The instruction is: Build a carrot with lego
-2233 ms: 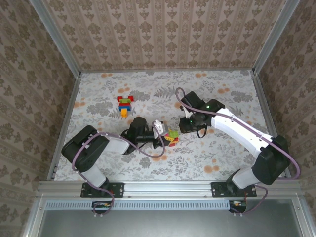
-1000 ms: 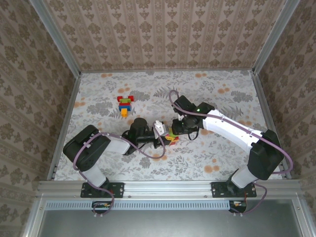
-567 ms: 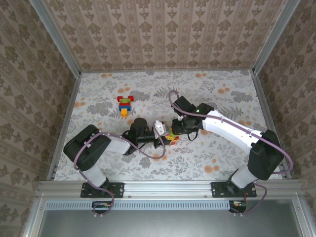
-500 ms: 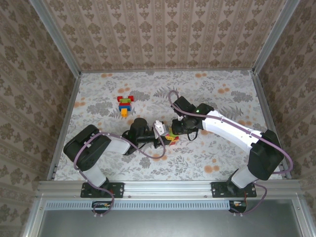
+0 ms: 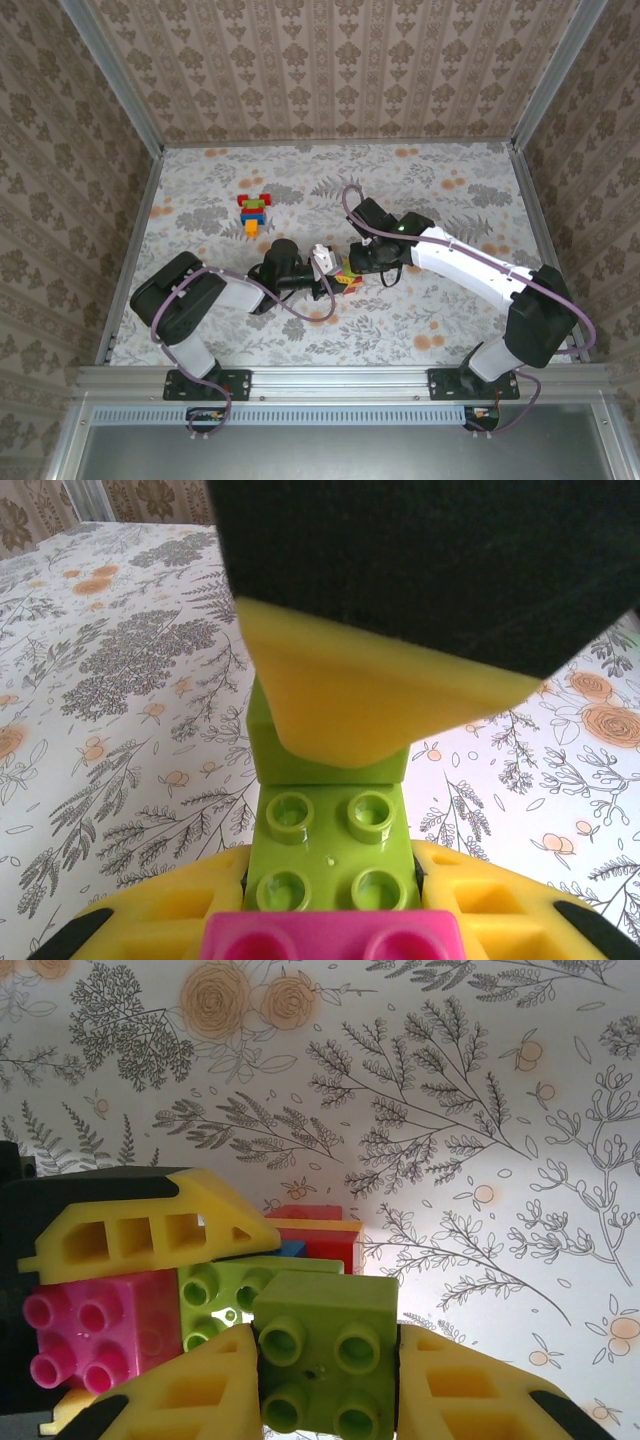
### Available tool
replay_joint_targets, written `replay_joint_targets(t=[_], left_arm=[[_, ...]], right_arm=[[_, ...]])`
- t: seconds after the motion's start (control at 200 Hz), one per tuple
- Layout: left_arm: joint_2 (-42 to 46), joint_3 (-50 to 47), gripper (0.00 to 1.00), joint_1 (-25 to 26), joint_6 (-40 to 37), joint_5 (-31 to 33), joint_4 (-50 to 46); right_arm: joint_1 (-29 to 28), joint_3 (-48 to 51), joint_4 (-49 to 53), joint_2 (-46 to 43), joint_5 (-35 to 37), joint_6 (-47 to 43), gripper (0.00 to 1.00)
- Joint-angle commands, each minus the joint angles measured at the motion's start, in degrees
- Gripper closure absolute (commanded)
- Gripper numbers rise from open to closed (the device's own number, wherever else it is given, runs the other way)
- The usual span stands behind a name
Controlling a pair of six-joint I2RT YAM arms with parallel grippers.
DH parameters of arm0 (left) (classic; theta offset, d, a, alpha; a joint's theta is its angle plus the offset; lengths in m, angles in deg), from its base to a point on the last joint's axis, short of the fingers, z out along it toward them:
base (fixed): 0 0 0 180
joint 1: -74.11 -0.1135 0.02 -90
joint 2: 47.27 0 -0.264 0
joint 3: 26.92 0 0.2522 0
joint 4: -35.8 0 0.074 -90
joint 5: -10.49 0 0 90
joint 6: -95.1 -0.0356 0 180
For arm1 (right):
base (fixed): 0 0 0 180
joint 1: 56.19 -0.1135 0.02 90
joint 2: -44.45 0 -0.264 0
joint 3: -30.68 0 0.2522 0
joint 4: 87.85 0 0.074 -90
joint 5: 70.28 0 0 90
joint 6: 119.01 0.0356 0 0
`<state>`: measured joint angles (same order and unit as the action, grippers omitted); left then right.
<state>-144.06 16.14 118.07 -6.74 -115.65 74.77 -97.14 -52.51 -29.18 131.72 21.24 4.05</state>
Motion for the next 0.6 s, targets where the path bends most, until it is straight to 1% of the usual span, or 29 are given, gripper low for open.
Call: replay_joint_targets(t=[0.0, 0.35, 0.425, 0.51, 0.595], left_arm=[[-3.13, -0.74, 0.72, 0.07, -2.29, 2.56, -6.04], [-3.89, -0.21, 0.72, 0.06, -2.28, 2.30, -5.95], [-3.93, -0.21, 0.72, 0.07, -2.31, 2.42, -5.99], [-4.06, -0.12, 0.72, 0.07, -2.34, 2.47, -6.08], [-4.19, -0.12, 0.72, 0.02, -2.31, 2.41, -6.19]], right_arm=[[-0.24, 2.45, 3.52, 0.46, 2.83, 0.56, 0.83], [-0.21, 2.80, 2.97, 1.58, 1.93, 0.30, 0.82], [-0.21, 2.59, 2.83, 1.55, 1.54, 0.15, 0.81], [-0.18, 2.39, 1.99, 1.16, 0.37, 0.01, 0.74], [-0.17, 2.03, 1.24, 0.43, -0.49, -0.31, 0.61]])
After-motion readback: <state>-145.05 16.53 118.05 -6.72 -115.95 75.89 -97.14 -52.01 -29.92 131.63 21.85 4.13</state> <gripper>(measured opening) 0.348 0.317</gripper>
